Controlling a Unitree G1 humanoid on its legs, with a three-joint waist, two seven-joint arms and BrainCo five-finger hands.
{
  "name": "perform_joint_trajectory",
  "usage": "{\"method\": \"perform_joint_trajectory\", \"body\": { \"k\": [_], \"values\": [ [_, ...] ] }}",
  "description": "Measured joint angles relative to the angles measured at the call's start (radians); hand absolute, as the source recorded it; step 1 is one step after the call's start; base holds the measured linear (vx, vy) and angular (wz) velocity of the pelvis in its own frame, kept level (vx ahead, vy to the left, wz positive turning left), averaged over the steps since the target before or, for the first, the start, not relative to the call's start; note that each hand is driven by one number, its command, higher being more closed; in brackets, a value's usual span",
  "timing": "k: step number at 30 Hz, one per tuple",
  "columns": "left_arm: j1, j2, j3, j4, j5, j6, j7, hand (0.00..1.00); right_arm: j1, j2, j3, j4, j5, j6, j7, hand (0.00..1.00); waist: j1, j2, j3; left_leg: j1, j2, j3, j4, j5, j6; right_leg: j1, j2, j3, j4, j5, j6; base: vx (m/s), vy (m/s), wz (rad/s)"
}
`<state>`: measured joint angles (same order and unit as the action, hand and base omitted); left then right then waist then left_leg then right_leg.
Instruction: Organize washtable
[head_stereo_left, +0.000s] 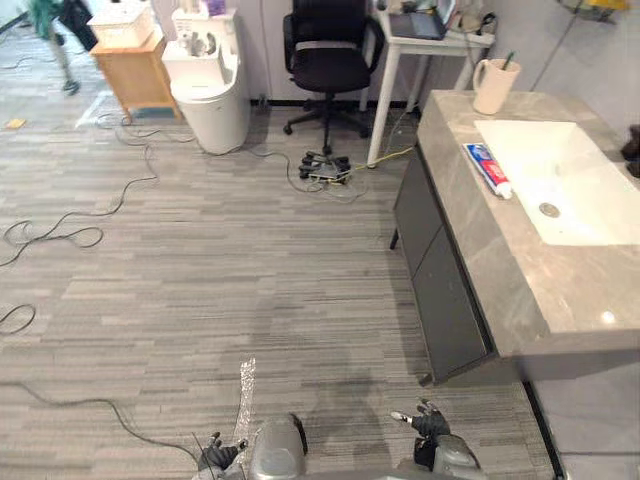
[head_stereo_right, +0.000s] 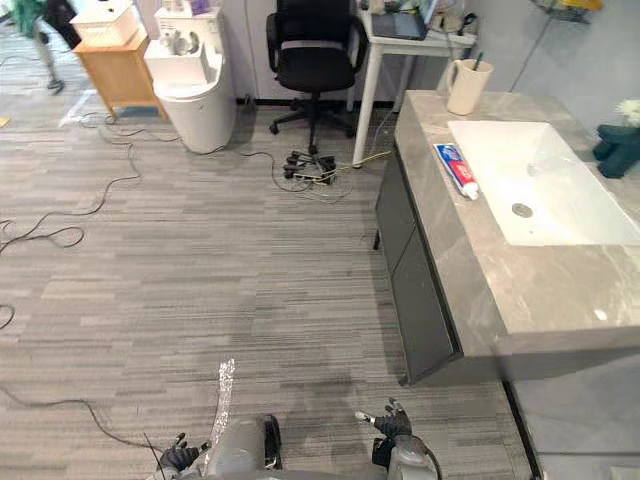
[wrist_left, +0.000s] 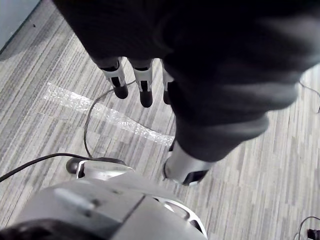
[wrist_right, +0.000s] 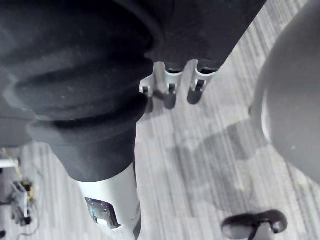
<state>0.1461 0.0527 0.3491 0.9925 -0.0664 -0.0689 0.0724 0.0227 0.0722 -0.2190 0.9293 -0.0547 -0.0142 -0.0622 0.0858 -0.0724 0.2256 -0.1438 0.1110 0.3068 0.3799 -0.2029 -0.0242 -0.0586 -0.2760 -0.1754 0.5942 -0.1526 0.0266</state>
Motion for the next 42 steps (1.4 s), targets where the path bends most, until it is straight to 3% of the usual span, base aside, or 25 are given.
{"method": "perform_joint_trajectory", "body": {
  "k": [1, 2, 3, 4, 5, 6, 8, 9, 11, 12, 14, 16, 17, 19, 22, 23, 24, 26, 29, 31, 33, 36, 40, 41, 42],
  "values": [
    [0.006, 0.028, 0.009, -0.018, 0.000, -0.001, 0.003, 0.00, 0.007, 0.009, 0.016, 0.019, -0.010, -0.004, 0.004, 0.00, -0.015, -0.071, -0.003, 0.015, -0.057, 0.000, 0.178, -0.047, 0.013, -0.072, -0.087, -0.003, 0.117, 0.032, -0.032, 0.11, 0.231, 0.04],
    [0.034, 0.010, 0.009, -0.028, 0.000, 0.000, 0.008, 0.00, 0.028, -0.013, 0.028, -0.019, -0.017, -0.008, 0.009, 0.00, -0.021, -0.014, -0.001, 0.050, -0.026, -0.007, 0.305, -0.121, -0.024, -0.092, -0.049, -0.010, 0.180, 0.045, -0.036, 0.17, 0.234, -0.33],
    [0.051, -0.028, 0.010, -0.023, -0.001, 0.006, 0.010, 0.00, 0.039, -0.061, 0.024, -0.049, -0.018, -0.028, 0.008, 0.00, -0.012, 0.072, -0.017, 0.126, 0.020, -0.039, 0.238, -0.280, 0.067, -0.116, 0.001, -0.017, 0.243, 0.002, 0.016, 0.12, 0.167, -0.74],
    [0.048, -0.025, 0.012, -0.016, -0.001, 0.008, 0.015, 0.00, 0.019, -0.055, 0.018, -0.027, -0.018, -0.016, 0.004, 0.00, 0.006, 0.048, -0.009, 0.131, 0.008, -0.026, 0.254, -0.288, 0.057, -0.134, -0.005, 0.006, 0.253, -0.051, 0.053, 0.03, 0.139, -0.73],
    [0.033, -0.001, 0.003, -0.007, -0.002, 0.009, 0.013, 0.00, 0.005, -0.044, 0.006, 0.009, -0.022, -0.011, 0.010, 0.00, 0.008, 0.018, -0.002, 0.129, 0.001, -0.037, 0.228, -0.278, 0.061, -0.160, 0.012, -0.040, 0.202, -0.123, 0.073, 0.03, 0.064, -0.46],
    [0.025, 0.002, 0.004, 0.003, -0.002, 0.009, 0.014, 0.00, -0.005, -0.045, 0.001, 0.034, -0.027, -0.009, 0.010, 0.00, 0.006, 0.017, -0.001, 0.126, -0.004, -0.044, 0.189, -0.247, 0.067, -0.183, 0.042, -0.070, 0.151, -0.142, 0.076, 0.01, 0.019, -0.16],
    [0.027, 0.002, 0.003, 0.002, -0.001, 0.012, 0.013, 0.00, -0.012, -0.045, 0.000, 0.037, -0.032, -0.006, 0.009, 0.00, -0.006, 0.018, -0.002, 0.125, -0.010, -0.058, 0.126, -0.213, 0.055, -0.186, 0.091, -0.073, 0.030, -0.136, 0.068, 0.00, -0.012, 0.14],
    [0.029, 0.003, 0.005, -0.003, 0.000, 0.013, 0.013, 0.00, -0.003, -0.042, -0.013, 0.036, -0.033, -0.008, 0.009, 0.00, -0.018, 0.013, -0.005, 0.142, -0.032, -0.079, 0.079, -0.199, 0.035, -0.173, 0.113, -0.064, -0.051, -0.111, 0.026, 0.09, -0.068, 0.70],
    [0.025, -0.013, 0.010, -0.014, 0.002, 0.013, 0.013, 0.00, 0.028, -0.048, -0.044, 0.031, -0.033, -0.005, 0.009, 0.00, -0.020, 0.033, -0.018, 0.174, -0.039, -0.115, 0.076, -0.199, 0.024, -0.107, 0.134, -0.110, -0.123, -0.085, 0.001, 0.29, -0.145, 0.98],
    [0.031, -0.032, 0.018, -0.015, 0.002, 0.013, 0.011, 0.00, 0.042, -0.064, -0.042, 0.027, -0.033, 0.001, 0.009, 0.00, -0.020, 0.053, -0.035, 0.175, -0.013, -0.137, 0.144, -0.205, -0.007, -0.057, 0.155, -0.116, -0.155, -0.038, -0.005, 0.33, -0.130, 0.87],
    [0.031, -0.067, 0.040, -0.048, 0.003, 0.014, -0.006, 0.00, 0.041, -0.079, -0.032, 0.026, -0.033, 0.001, 0.008, 0.00, -0.014, 0.092, -0.044, 0.037, 0.062, -0.162, 0.433, -0.142, -0.053, -0.014, 0.188, -0.154, -0.166, -0.062, -0.012, 0.39, -0.102, 0.48],
    [0.035, -0.072, 0.056, -0.058, 0.003, 0.016, -0.007, 0.00, 0.039, -0.080, -0.027, 0.024, -0.029, 0.002, 0.004, 0.00, -0.012, 0.090, -0.037, -0.062, 0.129, -0.144, 0.646, 0.001, -0.054, 0.051, 0.214, -0.146, -0.211, -0.068, -0.024, 0.38, -0.052, -0.19],
    [0.032, -0.066, 0.055, -0.059, 0.003, 0.016, -0.008, 0.00, 0.034, -0.077, -0.027, 0.028, -0.024, 0.005, -0.002, 0.00, -0.011, 0.084, -0.035, -0.074, 0.147, -0.132, 0.669, -0.038, -0.058, 0.092, 0.216, -0.126, -0.239, -0.067, -0.025, 0.28, -0.014, -0.37],
    [0.030, -0.063, 0.042, -0.062, 0.014, 0.016, -0.009, 0.00, 0.031, -0.069, -0.029, 0.028, -0.014, 0.013, -0.003, 0.00, -0.009, 0.072, -0.032, -0.097, 0.151, -0.128, 0.590, -0.092, -0.071, 0.137, 0.205, -0.104, -0.284, -0.065, -0.020, 0.30, 0.029, -0.42],
    [0.027, -0.058, 0.037, -0.070, 0.020, 0.014, -0.006, 0.00, 0.022, -0.056, -0.039, 0.028, -0.002, 0.018, -0.007, 0.00, -0.008, 0.057, -0.024, -0.128, 0.112, -0.161, 0.270, -0.087, -0.072, 0.179, 0.167, -0.082, -0.325, -0.058, 0.000, 0.25, 0.165, -0.28],
    [0.027, -0.062, 0.037, -0.073, 0.020, 0.012, -0.006, 0.00, 0.023, -0.057, -0.039, 0.026, -0.001, 0.018, -0.009, 0.00, 0.002, 0.064, -0.025, -0.116, 0.086, -0.210, 0.116, -0.016, -0.076, 0.182, 0.163, -0.054, -0.334, -0.073, 0.029, 0.20, 0.263, -0.40],
    [0.026, -0.062, 0.037, -0.070, 0.019, 0.012, -0.006, 0.00, 0.023, -0.053, -0.037, 0.028, 0.001, 0.019, -0.011, 0.00, 0.012, 0.069, -0.027, -0.096, 0.072, -0.209, 0.098, 0.055, -0.051, 0.186, 0.159, -0.037, -0.339, -0.080, 0.060, 0.20, 0.264, -0.50],
    [0.015, -0.031, 0.037, -0.074, 0.019, -0.001, -0.005, 0.00, 0.023, -0.008, -0.036, 0.033, 0.005, 0.021, -0.022, 0.00, 0.020, 0.003, -0.032, -0.075, 0.034, -0.175, 0.092, 0.015, -0.018, 0.197, 0.129, 0.003, -0.364, -0.055, 0.038, 0.23, 0.216, -0.31],
    [-0.002, -0.028, 0.049, -0.058, 0.020, 0.001, -0.002, 0.00, 0.026, 0.003, -0.027, 0.038, 0.004, 0.023, -0.020, 0.00, 0.040, -0.012, -0.037, -0.028, 0.028, -0.118, 0.129, -0.052, 0.001, 0.175, 0.097, 0.067, -0.272, -0.044, 0.049, 0.23, 0.225, -0.48],
    [-0.001, -0.025, 0.047, -0.049, 0.020, 0.007, 0.000, 0.00, 0.023, 0.002, -0.027, 0.025, 0.001, 0.021, -0.018, 0.00, 0.036, 0.001, -0.033, 0.062, 0.026, -0.038, 0.108, -0.089, 0.024, 0.037, 0.052, 0.109, 0.032, -0.006, 0.045, 0.25, 0.198, -0.96],
    [0.003, -0.025, 0.046, -0.048, 0.020, 0.008, 0.000, 0.00, 0.022, 0.002, -0.027, 0.013, -0.011, 0.020, -0.011, 0.00, 0.034, 0.005, -0.032, 0.124, 0.029, 0.004, 0.098, -0.108, 0.036, -0.038, 0.026, 0.092, 0.206, 0.037, 0.027, 0.21, 0.098, -0.70],
    [0.013, -0.022, 0.047, -0.040, 0.019, 0.012, 0.001, 0.00, 0.011, 0.002, -0.026, -0.004, -0.033, 0.018, 0.001, 0.00, 0.012, 0.008, -0.031, 0.230, 0.049, 0.057, 0.047, -0.131, 0.031, -0.133, 0.015, -0.043, 0.327, -0.015, -0.002, 0.20, 0.002, -0.38],
    [0.022, -0.022, 0.041, -0.034, 0.018, 0.015, 0.000, 0.00, -0.007, 0.003, -0.029, 0.000, -0.039, 0.019, 0.002, 0.00, 0.003, 0.016, -0.030, 0.341, 0.062, 0.156, -0.036, -0.129, 0.002, -0.184, 0.066, -0.268, -0.028, -0.003, -0.013, 0.31, -0.056, -0.65],
    [0.024, -0.015, 0.035, -0.034, 0.018, 0.014, -0.004, 0.00, -0.003, 0.003, -0.029, 0.001, -0.046, 0.021, 0.001, 0.00, 0.004, 0.009, -0.031, 0.363, 0.040, 0.157, -0.049, -0.129, -0.016, -0.169, 0.099, -0.284, -0.187, 0.100, -0.028, 0.38, -0.102, -0.65],
    [0.018, -0.022, 0.030, -0.016, 0.018, 0.016, -0.005, 0.00, 0.003, -0.005, -0.030, -0.003, -0.056, 0.021, 0.002, 0.00, 0.002, 0.016, -0.035, 0.390, 0.027, 0.124, -0.054, -0.142, -0.038, -0.157, 0.114, -0.277, -0.218, 0.148, -0.132, 0.38, -0.089, -0.62]
  ]
}}
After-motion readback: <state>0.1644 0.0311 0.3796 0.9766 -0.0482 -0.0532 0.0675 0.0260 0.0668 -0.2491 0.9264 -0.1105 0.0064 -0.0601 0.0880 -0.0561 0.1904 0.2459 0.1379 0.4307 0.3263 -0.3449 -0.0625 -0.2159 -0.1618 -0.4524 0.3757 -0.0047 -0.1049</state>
